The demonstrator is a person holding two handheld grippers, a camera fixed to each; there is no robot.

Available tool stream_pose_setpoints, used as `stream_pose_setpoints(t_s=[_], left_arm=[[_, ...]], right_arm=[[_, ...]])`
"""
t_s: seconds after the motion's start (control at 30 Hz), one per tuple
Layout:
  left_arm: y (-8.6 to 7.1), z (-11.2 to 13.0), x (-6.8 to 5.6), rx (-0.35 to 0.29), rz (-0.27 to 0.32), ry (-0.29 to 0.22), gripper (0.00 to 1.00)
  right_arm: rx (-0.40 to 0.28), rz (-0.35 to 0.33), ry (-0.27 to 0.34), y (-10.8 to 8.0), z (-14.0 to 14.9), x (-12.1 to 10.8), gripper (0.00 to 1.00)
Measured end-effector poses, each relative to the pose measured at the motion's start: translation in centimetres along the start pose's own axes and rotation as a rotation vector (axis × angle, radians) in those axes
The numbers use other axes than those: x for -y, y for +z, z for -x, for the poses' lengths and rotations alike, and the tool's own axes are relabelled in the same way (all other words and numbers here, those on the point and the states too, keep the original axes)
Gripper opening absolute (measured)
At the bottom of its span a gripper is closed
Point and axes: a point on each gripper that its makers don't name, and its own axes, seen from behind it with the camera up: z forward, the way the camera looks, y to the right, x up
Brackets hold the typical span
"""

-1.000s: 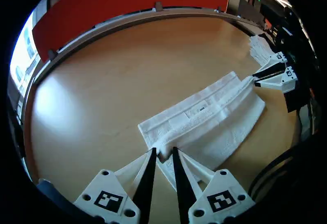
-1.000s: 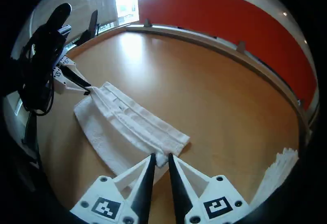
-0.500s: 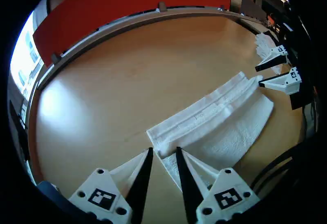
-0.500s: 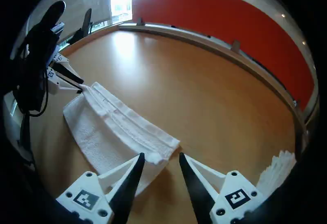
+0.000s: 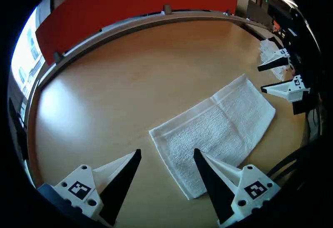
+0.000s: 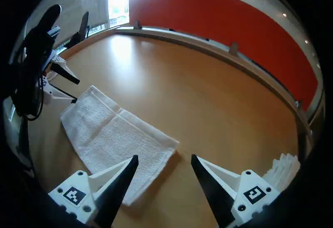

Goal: Fold towel

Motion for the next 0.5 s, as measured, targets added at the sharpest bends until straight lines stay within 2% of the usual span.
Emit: stream_pose_setpoints(t_s=[0.27, 0.5], left_arm=[[-0.8, 0.5, -0.1, 0.0, -0.005, -0.016, 0.94], [-1.9, 2.5, -0.5, 0.016, -0.016, -0.051, 0.94]], right_arm=[[-0.003, -0.008, -0.005, -0.9, 0.3, 0.7, 0.98], [-0.005, -0.011, -0.003, -2.1, 1.4, 1.7, 0.98]])
